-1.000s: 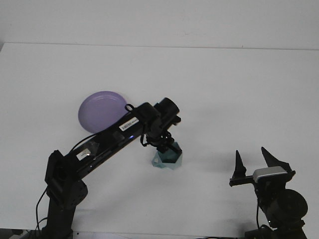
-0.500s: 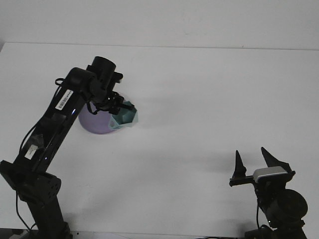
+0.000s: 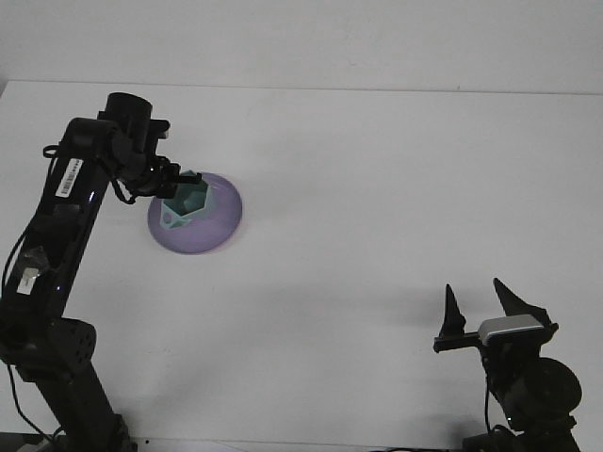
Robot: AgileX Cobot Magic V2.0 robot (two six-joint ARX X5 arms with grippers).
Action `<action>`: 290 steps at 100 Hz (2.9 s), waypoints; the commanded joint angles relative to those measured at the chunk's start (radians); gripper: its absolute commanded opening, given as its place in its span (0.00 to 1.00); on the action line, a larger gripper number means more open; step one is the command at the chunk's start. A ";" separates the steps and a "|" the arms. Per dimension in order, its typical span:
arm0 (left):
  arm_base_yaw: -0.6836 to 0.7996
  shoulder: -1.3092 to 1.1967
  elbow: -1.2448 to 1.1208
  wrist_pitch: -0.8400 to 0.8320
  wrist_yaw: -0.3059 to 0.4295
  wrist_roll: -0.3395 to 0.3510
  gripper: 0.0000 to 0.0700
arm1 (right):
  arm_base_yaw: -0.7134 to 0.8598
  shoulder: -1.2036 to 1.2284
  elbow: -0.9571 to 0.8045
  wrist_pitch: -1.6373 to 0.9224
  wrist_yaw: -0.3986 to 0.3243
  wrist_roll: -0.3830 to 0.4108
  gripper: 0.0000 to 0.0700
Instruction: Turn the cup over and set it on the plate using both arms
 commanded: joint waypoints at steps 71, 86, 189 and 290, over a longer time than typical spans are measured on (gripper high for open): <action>0.034 0.216 0.025 0.046 0.005 0.010 0.13 | 0.000 0.003 0.006 0.008 0.003 0.015 0.76; 0.035 0.216 0.025 0.047 0.013 0.009 0.67 | 0.000 0.003 0.006 0.008 0.003 0.015 0.76; 0.083 -0.519 0.002 0.012 0.000 0.010 0.02 | 0.000 0.004 0.006 0.006 0.003 0.016 0.76; 0.083 -1.559 -1.495 0.986 -0.039 -0.010 0.02 | -0.001 0.003 0.005 0.009 0.030 -0.005 0.76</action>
